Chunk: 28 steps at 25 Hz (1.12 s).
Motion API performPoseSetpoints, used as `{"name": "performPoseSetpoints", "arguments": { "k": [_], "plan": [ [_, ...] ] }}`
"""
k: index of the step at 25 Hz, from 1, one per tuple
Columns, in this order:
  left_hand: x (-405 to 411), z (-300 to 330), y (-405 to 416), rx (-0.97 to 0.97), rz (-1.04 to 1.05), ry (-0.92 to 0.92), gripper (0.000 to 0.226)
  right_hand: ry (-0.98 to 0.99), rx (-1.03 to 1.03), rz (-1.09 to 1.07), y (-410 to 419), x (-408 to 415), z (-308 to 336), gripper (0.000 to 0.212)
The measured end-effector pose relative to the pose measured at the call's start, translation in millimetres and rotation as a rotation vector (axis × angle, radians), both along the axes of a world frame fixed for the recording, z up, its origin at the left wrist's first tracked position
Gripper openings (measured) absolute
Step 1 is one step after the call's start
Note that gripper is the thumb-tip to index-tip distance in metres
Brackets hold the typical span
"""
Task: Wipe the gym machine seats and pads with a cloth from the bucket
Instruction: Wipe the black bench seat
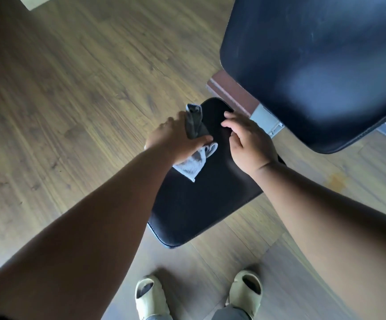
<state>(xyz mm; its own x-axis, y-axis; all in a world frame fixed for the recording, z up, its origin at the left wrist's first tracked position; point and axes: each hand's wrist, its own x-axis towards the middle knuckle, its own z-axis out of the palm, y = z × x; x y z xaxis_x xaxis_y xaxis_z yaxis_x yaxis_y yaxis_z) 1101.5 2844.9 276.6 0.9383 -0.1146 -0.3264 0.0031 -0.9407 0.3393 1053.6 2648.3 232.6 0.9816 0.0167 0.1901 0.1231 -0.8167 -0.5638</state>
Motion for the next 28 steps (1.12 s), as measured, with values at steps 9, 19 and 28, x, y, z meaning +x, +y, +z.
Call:
{"name": "performPoseSetpoints", "arguments": {
  "k": [9, 19, 28],
  "plan": [
    [37, -6, -18, 0.073, -0.065, 0.012, 0.061, -0.074, 0.021, -0.025, 5, 0, 1, 0.04],
    [-7, -6, 28, 0.02, 0.044, 0.052, 0.059, 0.057, -0.006, -0.109, 6, 1, 10, 0.035],
    [-29, 3, 62, 0.079, 0.071, 0.092, 0.065, 0.073, -0.043, -0.117, 10, 3, 8, 0.039]
  ]
}}
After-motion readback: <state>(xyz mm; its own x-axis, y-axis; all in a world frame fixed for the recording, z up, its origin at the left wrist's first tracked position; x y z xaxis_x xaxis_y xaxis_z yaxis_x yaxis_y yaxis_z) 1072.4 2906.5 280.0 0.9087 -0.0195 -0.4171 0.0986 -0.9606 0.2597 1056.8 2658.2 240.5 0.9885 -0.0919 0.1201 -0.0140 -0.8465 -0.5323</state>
